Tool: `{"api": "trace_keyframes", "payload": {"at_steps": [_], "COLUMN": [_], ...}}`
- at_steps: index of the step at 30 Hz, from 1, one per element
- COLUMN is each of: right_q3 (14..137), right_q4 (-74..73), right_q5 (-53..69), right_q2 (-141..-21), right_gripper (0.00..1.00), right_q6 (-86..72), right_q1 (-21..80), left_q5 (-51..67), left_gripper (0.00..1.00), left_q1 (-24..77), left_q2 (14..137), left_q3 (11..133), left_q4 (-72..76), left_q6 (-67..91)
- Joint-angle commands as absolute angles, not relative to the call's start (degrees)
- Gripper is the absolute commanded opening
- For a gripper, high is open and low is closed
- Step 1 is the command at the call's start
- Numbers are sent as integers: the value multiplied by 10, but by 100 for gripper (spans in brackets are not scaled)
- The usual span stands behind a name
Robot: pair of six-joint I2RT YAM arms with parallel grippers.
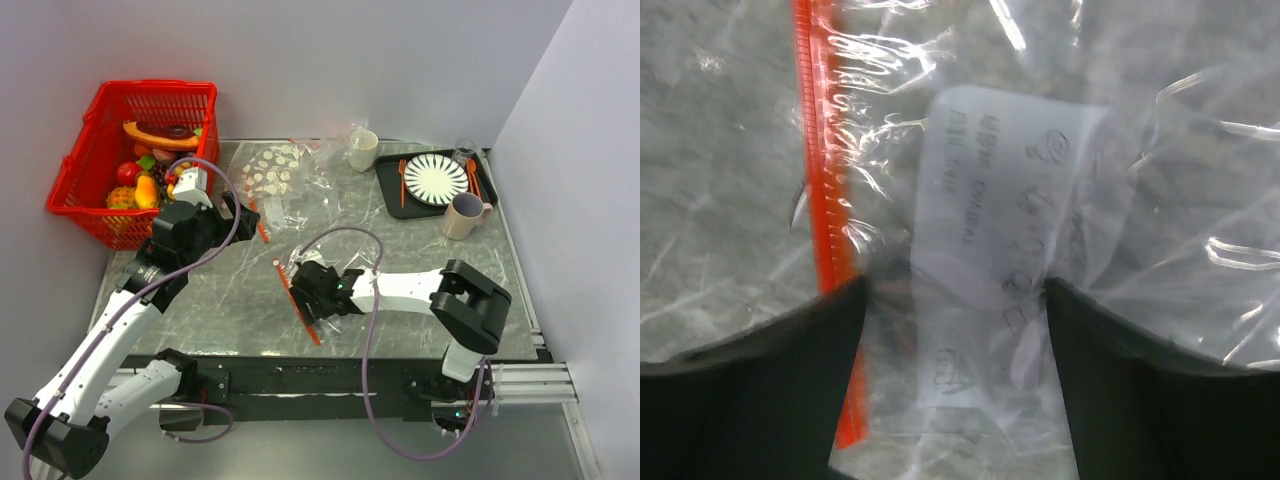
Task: Place the food in the zip-top bag and seal the zipper
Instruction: Pick up the zipper food storage bag at the center of the board, then open the zipper of the food storage bag.
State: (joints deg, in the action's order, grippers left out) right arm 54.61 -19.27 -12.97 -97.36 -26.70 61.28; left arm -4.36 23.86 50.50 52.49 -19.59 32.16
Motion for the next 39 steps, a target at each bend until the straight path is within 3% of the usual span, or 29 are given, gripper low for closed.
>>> {"api": "trace_keyframes", "payload": {"at_steps": [1, 2, 3, 6, 20, 28, 34, 39], "right_q3": [558, 558, 554, 541, 531, 426, 404, 387], "right_q4": [-218, -216, -214, -199, -165, 23, 58, 88], "right_q5": [-144, -143, -142, -134, -116, 51, 85, 105], "right_q2": [-1007, -1004, -998, -958, -694, -590, -577, -559], "right_gripper": [49, 36, 17, 0, 0, 0, 0, 0], "right_q6": [-271, -272, -272, -273, -318, -378, -367, -364], "right_q1": [620, 620, 621, 621, 563, 470, 467, 468], "left_q5": [-42, -40, -38, -36, 116, 220, 277, 295], "left_gripper": [99, 99, 99, 99, 98, 99, 98, 89], "left_q1": [239, 239, 239, 239, 245, 245, 246, 246], "left_q2": [488, 488, 488, 491, 544, 569, 592, 630], "left_q3": [516, 513, 512, 510, 426, 411, 429, 456], "left_q4": [-175, -176, -175, -176, -63, 39, 98, 98], "left_q6": [323, 323, 324, 324, 401, 441, 497, 505]}}
